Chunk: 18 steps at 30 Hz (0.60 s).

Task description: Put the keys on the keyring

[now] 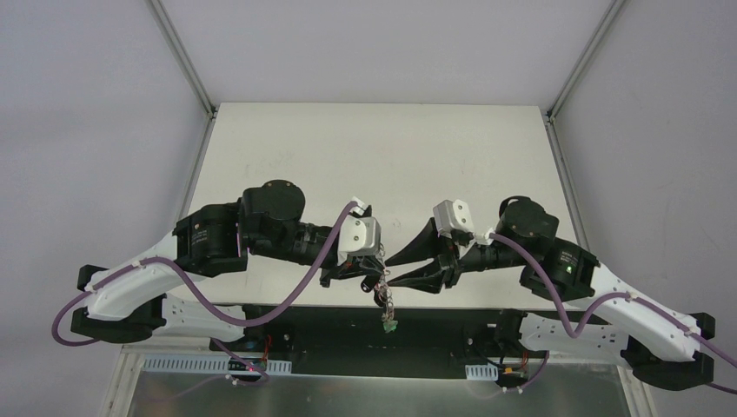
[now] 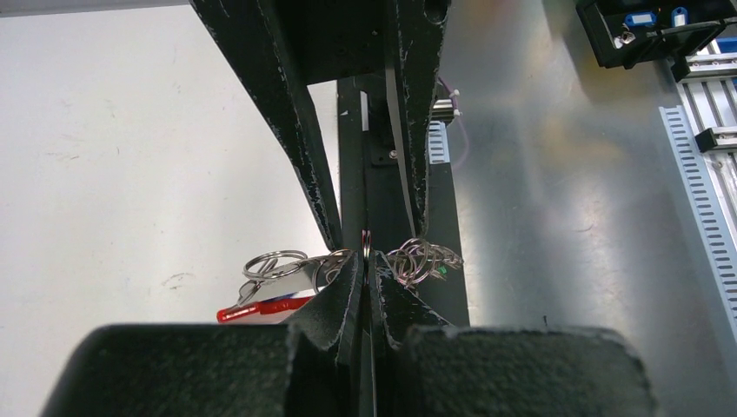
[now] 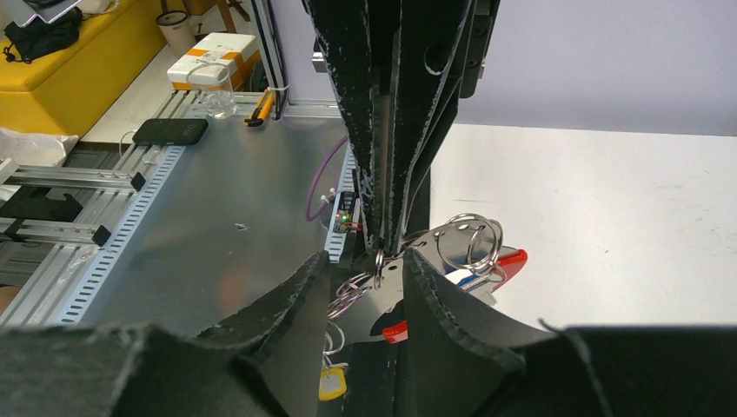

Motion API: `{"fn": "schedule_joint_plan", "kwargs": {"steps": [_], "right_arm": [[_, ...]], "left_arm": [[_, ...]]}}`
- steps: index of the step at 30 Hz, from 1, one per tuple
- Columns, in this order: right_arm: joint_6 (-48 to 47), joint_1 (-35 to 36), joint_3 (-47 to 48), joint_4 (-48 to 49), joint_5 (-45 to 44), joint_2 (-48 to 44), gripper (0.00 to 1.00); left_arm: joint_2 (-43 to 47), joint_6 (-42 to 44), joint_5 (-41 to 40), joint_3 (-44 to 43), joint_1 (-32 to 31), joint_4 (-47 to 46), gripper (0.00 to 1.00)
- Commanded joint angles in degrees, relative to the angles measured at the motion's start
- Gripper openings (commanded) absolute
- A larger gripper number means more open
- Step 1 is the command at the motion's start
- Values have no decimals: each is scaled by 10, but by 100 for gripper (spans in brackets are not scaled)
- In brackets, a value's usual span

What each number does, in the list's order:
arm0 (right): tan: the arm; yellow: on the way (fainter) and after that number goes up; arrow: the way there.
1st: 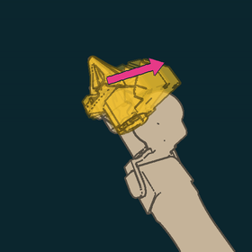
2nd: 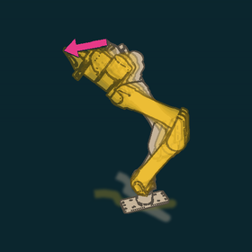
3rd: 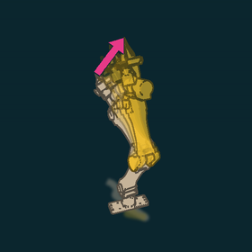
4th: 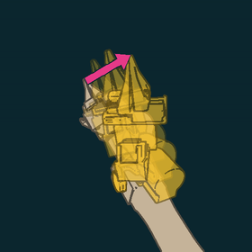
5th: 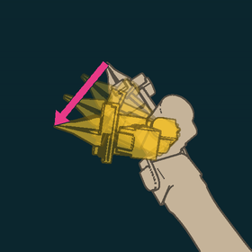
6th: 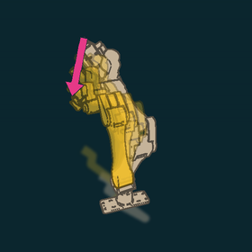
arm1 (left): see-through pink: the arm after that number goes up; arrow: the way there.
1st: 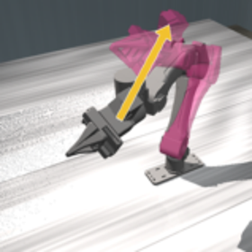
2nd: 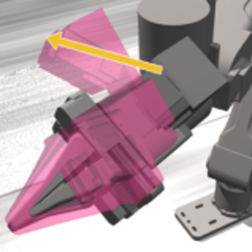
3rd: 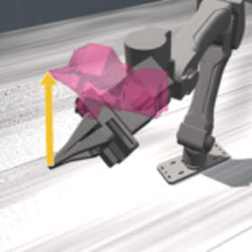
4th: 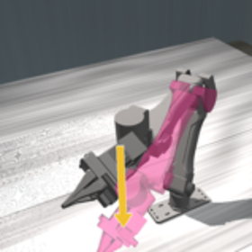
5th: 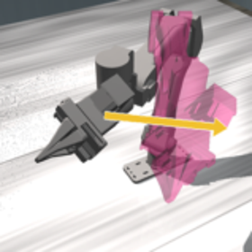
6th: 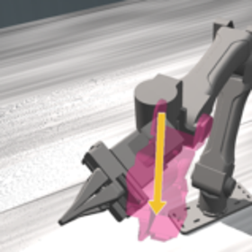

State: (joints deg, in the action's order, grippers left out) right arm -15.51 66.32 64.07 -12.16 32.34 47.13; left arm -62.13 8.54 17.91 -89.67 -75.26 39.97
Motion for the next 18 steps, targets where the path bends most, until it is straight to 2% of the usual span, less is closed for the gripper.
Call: {"fn": "schedule_joint_plan", "kwargs": {"steps": [1, 7, 9, 14, 18], "right_arm": [[4, 7, 17, 39, 24, 12, 37], [3, 8, 21, 38, 21, 34, 34], [2, 9, 23, 38, 17, 41, 29], [-2, 11, 23, 42, 13, 47, 2], [-11, 13, 25, 28, 6, 50, 0]], "left_arm": [[17, 5, -7, -19, 4, -29, 0], [25, 8, -24, -17, 4, -30, 0], [27, 8, -26, -16, 4, -32, 0], [29, 11, -41, -14, 4, -35, 0], [33, 12, -59, -13, 4, -41, 0]]}}
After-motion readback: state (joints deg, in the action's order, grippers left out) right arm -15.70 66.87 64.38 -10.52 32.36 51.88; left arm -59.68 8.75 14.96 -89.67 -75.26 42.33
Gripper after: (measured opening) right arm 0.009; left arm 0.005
